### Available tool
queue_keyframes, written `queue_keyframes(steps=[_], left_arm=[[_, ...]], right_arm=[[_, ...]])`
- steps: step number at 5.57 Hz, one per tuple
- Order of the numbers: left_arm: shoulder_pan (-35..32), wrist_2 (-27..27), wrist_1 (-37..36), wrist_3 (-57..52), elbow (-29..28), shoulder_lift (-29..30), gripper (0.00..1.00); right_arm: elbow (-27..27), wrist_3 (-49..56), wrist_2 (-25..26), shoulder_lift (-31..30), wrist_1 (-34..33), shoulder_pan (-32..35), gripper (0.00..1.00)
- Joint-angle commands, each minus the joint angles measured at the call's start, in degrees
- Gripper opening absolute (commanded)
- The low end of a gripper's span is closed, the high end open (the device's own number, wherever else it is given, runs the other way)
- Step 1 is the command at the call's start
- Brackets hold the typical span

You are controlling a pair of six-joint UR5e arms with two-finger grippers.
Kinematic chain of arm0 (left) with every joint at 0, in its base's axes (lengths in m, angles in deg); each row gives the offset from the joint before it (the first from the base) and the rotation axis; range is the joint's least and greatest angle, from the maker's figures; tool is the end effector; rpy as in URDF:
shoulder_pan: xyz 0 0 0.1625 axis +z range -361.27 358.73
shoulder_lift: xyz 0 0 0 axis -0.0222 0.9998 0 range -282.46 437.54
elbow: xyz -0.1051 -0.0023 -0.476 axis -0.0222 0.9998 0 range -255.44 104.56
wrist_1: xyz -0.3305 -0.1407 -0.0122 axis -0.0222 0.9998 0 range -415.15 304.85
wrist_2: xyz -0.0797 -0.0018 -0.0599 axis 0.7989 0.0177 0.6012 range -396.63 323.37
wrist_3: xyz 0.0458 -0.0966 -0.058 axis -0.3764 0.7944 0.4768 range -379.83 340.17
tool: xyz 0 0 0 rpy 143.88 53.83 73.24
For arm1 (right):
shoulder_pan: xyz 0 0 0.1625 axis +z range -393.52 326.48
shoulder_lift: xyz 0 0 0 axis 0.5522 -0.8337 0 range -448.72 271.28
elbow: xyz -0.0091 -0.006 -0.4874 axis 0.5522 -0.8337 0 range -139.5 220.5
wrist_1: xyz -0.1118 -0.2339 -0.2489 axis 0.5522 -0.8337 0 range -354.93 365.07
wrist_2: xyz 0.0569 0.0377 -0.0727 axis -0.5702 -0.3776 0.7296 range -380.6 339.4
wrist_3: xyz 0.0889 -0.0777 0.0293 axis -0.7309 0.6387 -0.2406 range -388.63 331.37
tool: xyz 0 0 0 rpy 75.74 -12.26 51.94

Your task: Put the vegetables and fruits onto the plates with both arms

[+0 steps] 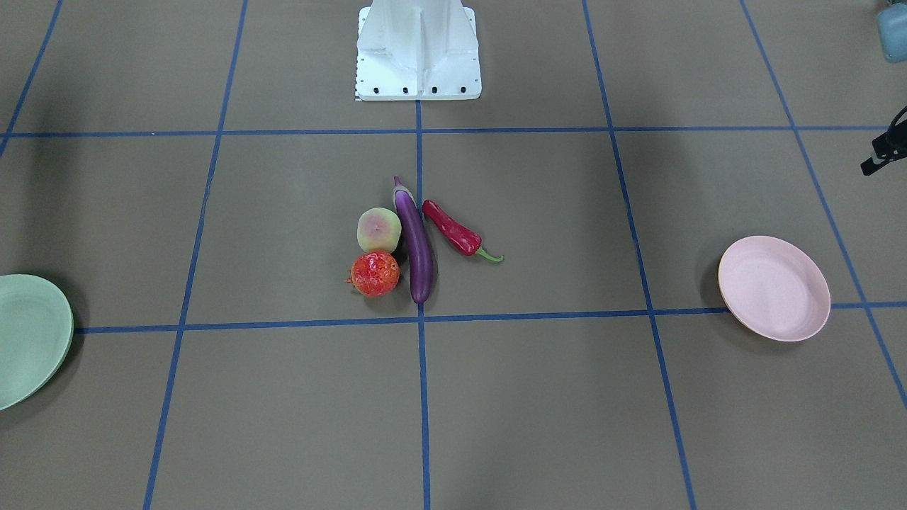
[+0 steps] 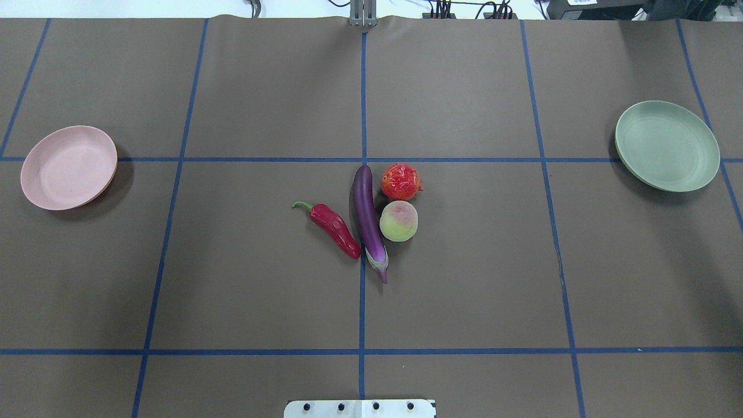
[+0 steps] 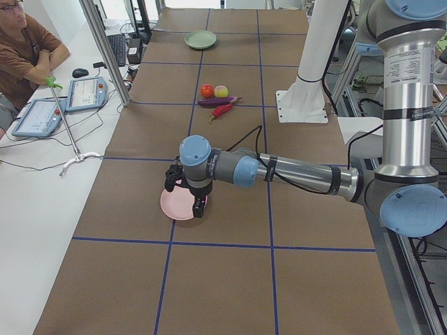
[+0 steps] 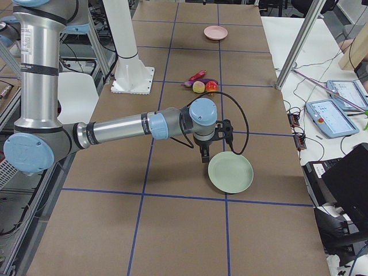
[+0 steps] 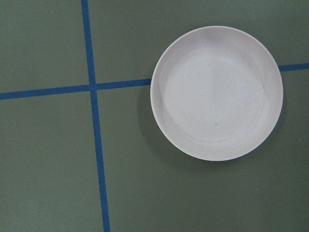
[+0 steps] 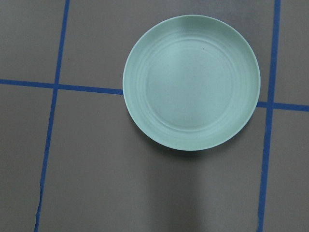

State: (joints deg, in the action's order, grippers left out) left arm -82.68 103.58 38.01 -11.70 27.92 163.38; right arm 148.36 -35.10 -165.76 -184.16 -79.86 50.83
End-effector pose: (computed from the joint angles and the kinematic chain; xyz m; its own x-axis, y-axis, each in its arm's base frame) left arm 0.0216 -0.4095 0.6499 0.6228 0.1189 -0.7733 -0.0584 0.9927 0.1055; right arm -0.0057 -0.3970 0.6123 0.5513 -0.1927 0.8117 0.0320 0.9771 0.2103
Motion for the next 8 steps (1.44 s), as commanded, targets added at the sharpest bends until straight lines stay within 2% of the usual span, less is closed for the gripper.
queue_keyframes(steps=[1,2,4,5,6,7,8], left_arm=[[0.0,0.3,-0.1,0.0,0.2,1.5,1.00],[0.0,0.3,0.0,0.0,-0.1,2.1,1.00],[0.4,0.8,2.3,5.3,0.5,2.8,1.00],[1.2,0.8,4.2,8.3,0.4,2.8,1.00],[4.0,0.4,6.1,11.0,0.4,2.8,1.00],[5.4,0.3,7.6,13.2,0.4,2.8,1.00],[5.7,0.3,8.4,13.7,0.4,2.7,1.00]], right_arm=[[0.0,-11.6,-2.3,1.1,6.4,-9.6,1.00],[-0.5,-28.0,-1.0,6.8,9.6,-15.5,1.00],[-1.1,-52.1,13.9,20.1,9.6,-30.6,1.00],[-3.3,-62.3,17.9,26.4,9.6,-35.1,1.00],[-6.8,-68.4,21.2,31.8,9.7,-38.8,1.00],[-12.3,-73.2,27.8,38.0,9.7,-41.4,1.00],[-18.2,-75.9,30.7,43.2,9.8,-42.2,0.99]])
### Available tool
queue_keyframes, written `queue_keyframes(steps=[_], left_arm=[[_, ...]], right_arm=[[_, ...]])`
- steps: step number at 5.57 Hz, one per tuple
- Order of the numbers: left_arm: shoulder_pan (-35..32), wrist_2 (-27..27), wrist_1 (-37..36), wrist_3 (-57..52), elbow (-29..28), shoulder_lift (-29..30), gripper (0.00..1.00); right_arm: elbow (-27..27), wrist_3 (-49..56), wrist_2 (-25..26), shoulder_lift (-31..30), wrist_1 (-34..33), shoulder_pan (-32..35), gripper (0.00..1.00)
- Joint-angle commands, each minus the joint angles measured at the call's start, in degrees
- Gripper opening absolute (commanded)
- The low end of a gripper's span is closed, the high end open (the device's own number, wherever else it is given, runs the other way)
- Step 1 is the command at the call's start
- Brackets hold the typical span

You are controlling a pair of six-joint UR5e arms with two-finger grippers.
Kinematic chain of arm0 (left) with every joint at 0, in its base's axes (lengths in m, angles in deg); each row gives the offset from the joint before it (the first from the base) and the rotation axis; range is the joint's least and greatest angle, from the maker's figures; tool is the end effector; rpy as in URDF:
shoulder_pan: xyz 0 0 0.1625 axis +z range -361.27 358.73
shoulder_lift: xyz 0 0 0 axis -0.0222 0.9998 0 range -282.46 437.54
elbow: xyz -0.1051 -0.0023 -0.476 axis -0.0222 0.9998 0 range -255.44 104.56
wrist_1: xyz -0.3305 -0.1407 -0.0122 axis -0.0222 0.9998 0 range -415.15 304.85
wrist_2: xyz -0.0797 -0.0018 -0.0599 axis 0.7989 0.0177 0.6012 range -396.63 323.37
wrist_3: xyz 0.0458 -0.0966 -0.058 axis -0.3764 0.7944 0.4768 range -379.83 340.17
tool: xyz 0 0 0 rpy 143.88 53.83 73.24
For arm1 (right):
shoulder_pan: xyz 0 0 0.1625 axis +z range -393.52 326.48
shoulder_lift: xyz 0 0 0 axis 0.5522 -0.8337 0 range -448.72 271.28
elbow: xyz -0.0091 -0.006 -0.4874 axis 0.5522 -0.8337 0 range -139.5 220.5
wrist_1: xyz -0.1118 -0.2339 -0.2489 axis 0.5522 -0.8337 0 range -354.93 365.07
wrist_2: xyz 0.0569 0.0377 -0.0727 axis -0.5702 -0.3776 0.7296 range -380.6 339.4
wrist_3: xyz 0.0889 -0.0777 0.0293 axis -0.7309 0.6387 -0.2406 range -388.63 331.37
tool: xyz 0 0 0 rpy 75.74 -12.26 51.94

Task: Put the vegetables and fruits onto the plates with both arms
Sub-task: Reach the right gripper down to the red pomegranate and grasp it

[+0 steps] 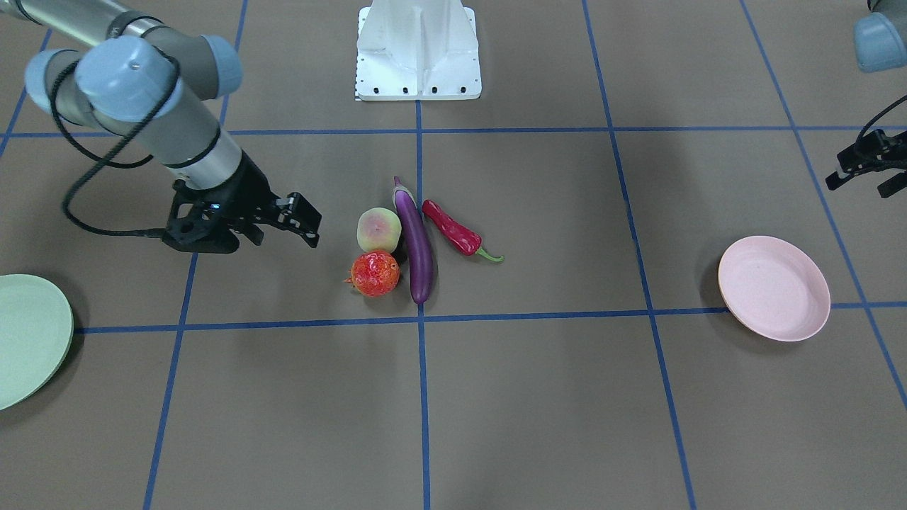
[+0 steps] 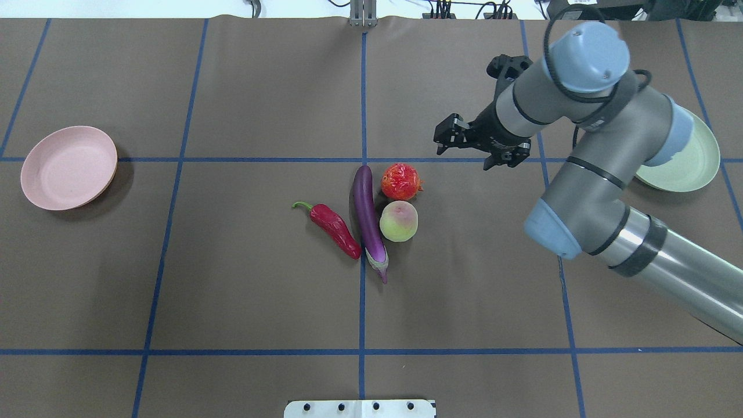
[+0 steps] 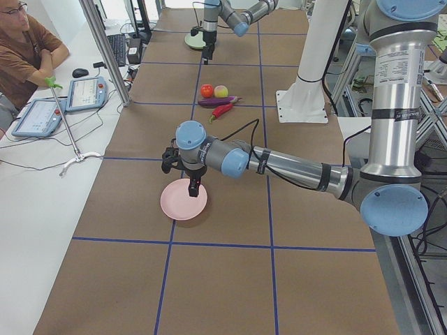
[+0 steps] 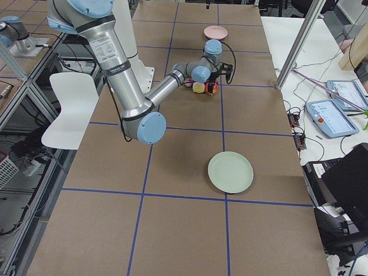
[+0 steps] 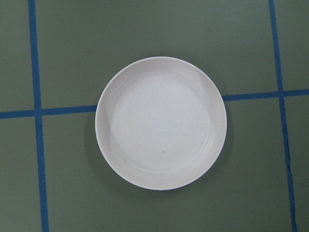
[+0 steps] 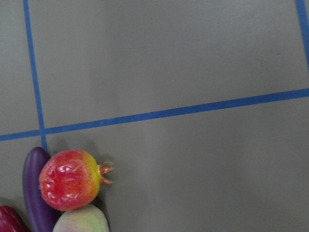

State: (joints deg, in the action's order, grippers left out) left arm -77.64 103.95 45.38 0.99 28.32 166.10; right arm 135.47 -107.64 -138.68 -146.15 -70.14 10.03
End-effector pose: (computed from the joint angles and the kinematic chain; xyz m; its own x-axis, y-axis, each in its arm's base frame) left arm 0.0644 -0.4326 0.6110 0.5880 0.0939 -0.8034 -0.0088 0.9939 0.1097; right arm -0.4354 -0.5187 0.3566 0.4991 0.2426 0.8319 -0.2471 0.9600 -0.1317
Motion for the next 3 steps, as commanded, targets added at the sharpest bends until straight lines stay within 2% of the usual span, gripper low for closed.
queue_keyframes(steps=[1,2,3], left_arm=[[1.0,0.0,1.1,1.1,0.1,-0.1,1.00],[1.0,0.0,1.1,1.2,0.1,-0.1,1.00],[1.0,0.0,1.1,1.2,0.1,-0.1,1.00]], right_arm=[[-9.8,-11.1,6.5,8.6,3.1,-1.4,0.98],[-14.2,-15.7,7.6,8.9,8.9,-2.9,0.98],[-15.0,-19.7,9.1,8.8,9.9,-4.0,0.98]])
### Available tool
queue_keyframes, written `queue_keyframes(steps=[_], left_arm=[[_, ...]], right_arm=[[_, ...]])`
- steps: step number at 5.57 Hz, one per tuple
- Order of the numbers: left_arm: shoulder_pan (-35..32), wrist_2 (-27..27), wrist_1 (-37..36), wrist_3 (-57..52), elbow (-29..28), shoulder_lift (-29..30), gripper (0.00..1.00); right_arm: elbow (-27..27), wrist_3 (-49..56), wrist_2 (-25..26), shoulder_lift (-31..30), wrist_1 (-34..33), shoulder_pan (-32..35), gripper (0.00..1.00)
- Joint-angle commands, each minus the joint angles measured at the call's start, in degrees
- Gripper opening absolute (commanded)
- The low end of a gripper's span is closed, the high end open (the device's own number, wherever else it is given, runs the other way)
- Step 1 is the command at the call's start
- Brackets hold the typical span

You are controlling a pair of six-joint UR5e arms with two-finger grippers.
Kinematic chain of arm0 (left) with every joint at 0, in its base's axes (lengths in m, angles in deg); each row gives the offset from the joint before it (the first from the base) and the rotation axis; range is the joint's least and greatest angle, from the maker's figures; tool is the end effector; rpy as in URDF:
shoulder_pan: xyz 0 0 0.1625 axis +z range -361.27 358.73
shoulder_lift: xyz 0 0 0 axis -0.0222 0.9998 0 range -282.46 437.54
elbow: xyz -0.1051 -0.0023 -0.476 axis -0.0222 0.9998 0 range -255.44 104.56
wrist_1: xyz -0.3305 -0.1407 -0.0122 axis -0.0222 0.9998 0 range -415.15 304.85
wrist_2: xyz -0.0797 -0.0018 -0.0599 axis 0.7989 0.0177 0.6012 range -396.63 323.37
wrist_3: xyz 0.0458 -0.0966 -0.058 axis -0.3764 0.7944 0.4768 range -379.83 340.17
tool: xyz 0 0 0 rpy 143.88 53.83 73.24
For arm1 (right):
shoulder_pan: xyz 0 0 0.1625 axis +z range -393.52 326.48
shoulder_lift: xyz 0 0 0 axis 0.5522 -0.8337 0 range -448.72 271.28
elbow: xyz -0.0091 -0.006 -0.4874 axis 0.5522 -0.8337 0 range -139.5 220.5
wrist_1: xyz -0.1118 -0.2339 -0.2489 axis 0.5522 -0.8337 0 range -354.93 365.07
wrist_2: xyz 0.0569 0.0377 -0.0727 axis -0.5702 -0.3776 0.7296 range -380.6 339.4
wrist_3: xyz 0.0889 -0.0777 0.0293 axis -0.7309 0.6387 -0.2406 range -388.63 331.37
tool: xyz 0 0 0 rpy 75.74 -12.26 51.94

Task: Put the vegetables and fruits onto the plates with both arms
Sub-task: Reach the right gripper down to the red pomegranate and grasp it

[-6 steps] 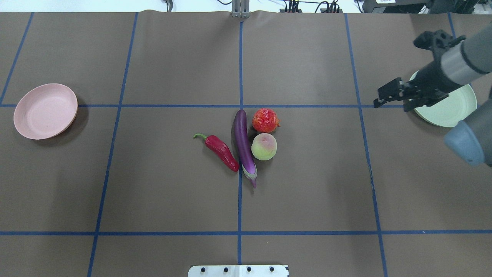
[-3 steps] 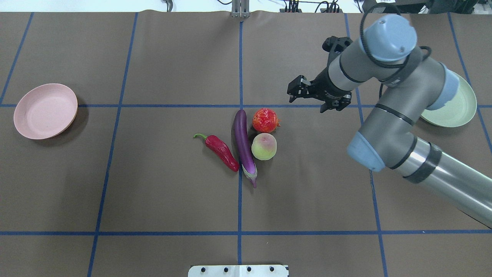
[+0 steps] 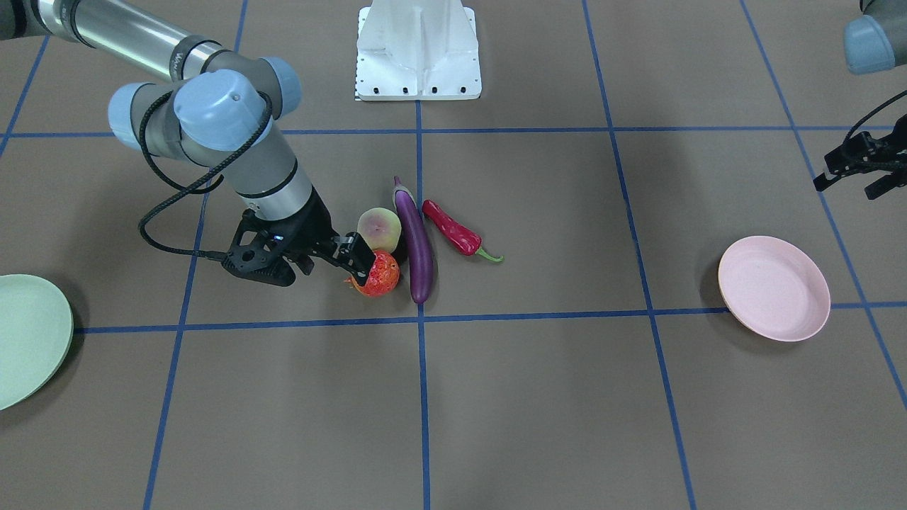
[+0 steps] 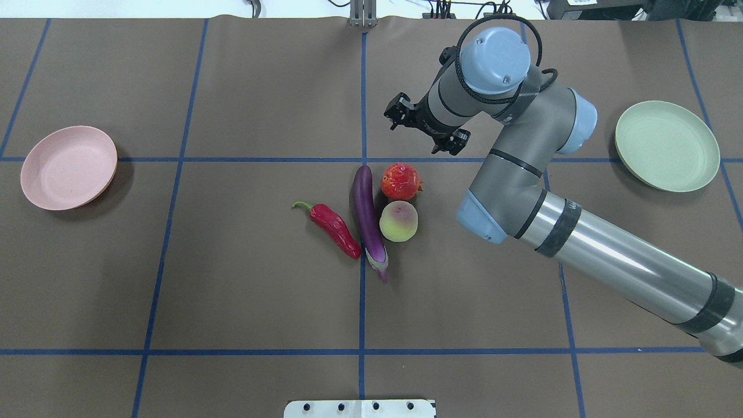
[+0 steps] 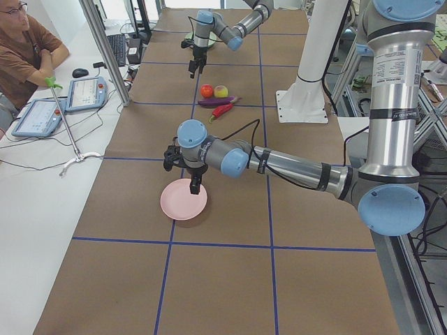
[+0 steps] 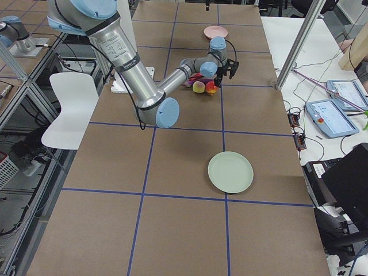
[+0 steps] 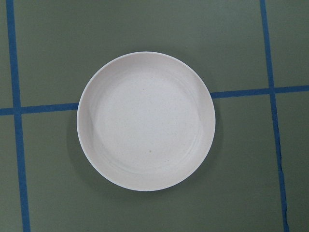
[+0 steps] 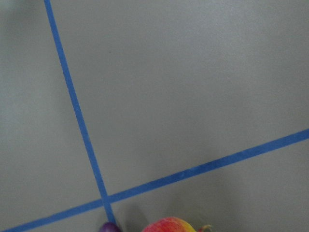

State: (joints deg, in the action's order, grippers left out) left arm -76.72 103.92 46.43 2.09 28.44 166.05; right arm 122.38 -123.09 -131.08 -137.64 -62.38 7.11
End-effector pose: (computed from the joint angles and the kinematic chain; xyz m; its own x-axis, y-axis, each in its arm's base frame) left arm 0.0714 -0.4316 0.6082 0.5832 0.0994 -0.8062 -0.0128 0.9935 0.1133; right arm -0.5107 -0.5576 0.3307 0.3980 0.4376 0.8063 -0.4233 0.8673 -0.2618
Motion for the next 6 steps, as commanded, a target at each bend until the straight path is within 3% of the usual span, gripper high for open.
queue_keyframes(steps=[1,5,6], left_arm=[[0.0,0.0,0.0,0.0,-0.1,0.0,1.00],[0.0,0.0,0.0,0.0,-0.1,-0.1,1.00],[0.0,0.1,0.0,0.2,0.0,-0.1,1.00]], right_arm=[[-1.4,-4.8,1.0,0.3,1.5,-1.1,0.98],[-1.8,-3.8,0.6,-1.1,-2.0,-4.0,0.92],[-1.4,-4.5,-1.4,-0.7,-1.8,-4.1,0.92]])
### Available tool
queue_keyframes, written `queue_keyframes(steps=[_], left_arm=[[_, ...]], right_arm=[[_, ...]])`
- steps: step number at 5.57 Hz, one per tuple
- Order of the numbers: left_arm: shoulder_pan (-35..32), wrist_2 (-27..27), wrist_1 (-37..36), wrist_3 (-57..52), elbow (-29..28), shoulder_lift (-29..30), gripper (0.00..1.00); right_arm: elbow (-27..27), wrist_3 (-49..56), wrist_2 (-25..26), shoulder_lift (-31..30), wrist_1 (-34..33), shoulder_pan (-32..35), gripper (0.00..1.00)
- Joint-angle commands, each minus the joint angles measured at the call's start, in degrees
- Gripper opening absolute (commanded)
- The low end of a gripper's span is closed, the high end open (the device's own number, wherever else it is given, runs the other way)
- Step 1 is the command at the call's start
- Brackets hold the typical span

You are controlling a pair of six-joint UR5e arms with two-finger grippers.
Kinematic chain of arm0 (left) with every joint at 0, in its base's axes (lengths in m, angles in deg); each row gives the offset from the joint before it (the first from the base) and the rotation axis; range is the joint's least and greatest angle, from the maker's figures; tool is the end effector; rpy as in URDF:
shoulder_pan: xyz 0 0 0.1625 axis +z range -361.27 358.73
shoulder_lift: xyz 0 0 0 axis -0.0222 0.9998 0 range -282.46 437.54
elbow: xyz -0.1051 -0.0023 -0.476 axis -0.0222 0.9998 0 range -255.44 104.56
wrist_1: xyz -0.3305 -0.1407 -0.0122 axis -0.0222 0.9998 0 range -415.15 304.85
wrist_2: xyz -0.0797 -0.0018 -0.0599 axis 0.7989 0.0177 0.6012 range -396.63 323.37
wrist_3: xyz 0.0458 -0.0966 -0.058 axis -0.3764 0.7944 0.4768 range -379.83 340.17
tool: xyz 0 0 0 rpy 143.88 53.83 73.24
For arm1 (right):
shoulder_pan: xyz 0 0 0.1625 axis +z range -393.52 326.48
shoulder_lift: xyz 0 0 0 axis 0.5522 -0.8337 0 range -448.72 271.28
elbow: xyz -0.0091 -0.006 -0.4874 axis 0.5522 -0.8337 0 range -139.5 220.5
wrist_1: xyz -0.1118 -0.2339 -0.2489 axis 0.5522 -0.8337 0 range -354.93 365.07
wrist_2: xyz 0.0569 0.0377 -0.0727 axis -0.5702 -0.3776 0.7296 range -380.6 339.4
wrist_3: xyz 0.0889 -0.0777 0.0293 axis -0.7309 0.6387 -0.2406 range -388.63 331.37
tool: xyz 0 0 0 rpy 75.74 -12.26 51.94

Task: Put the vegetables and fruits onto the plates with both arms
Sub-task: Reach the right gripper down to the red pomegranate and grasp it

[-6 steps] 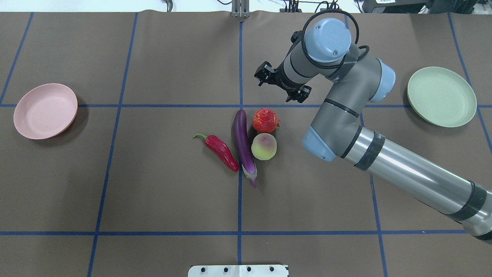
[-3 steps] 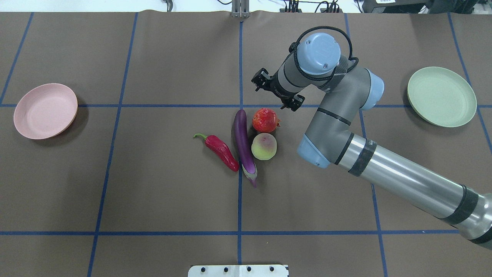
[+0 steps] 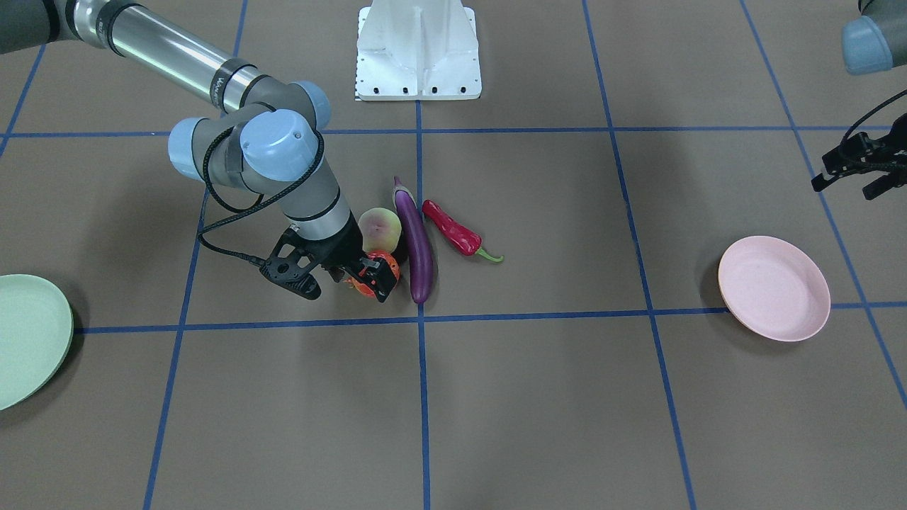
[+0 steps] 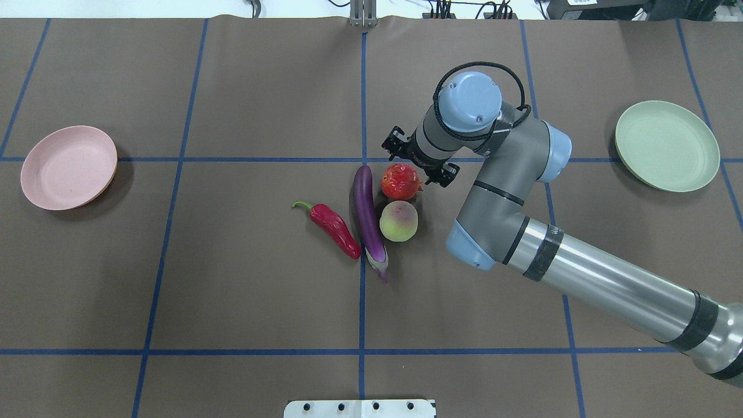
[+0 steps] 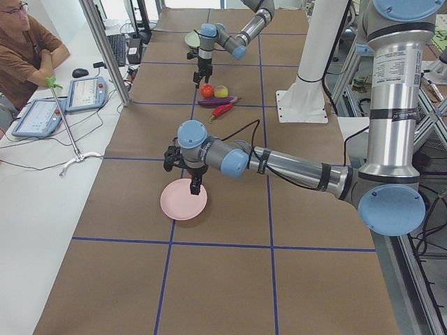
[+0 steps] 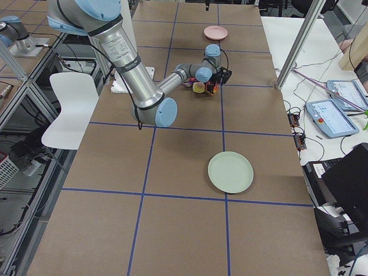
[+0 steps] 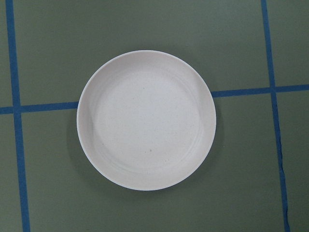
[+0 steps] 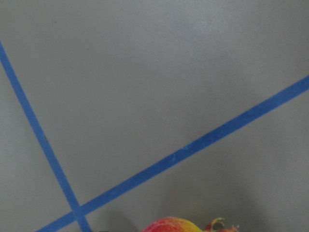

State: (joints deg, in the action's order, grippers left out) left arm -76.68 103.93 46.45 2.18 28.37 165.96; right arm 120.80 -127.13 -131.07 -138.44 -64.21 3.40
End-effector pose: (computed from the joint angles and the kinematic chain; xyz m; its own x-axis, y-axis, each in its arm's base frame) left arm 0.0715 -0.4310 0.6094 0.5835 0.0964 -0.8063 -0.0127 0.9939 0.1096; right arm -0.5481 -0.5253 0.3580 0.4434 0.5065 0.7395 -0.4146 0.8474 -0.3318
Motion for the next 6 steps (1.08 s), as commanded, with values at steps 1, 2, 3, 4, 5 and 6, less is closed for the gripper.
queue_keyframes(steps=[1,2,3,4,5,6], left_arm=[[0.0,0.0,0.0,0.1,0.1,0.0,1.00],[0.0,0.0,0.0,0.1,0.1,-0.1,1.00],[0.0,0.0,0.0,0.1,0.2,-0.1,1.00],[0.0,0.1,0.0,0.2,0.2,-0.1,1.00],[0.2,0.1,0.4,0.3,0.7,0.1,1.00],[1.6,0.2,0.7,3.4,1.7,1.2,1.00]], right_arm=[[0.2,-0.7,-1.5,0.1,0.4,-0.4,0.92],[0.2,-0.7,-1.4,0.0,0.5,-0.4,0.92],[0.2,-0.6,-1.2,-0.1,0.5,-0.7,0.93],[0.1,-0.6,-1.2,0.1,0.5,-0.7,0.81],[0.1,-2.9,-1.3,0.3,0.5,-0.7,0.19],[0.3,-3.4,-1.7,0.4,0.6,-0.5,0.00]])
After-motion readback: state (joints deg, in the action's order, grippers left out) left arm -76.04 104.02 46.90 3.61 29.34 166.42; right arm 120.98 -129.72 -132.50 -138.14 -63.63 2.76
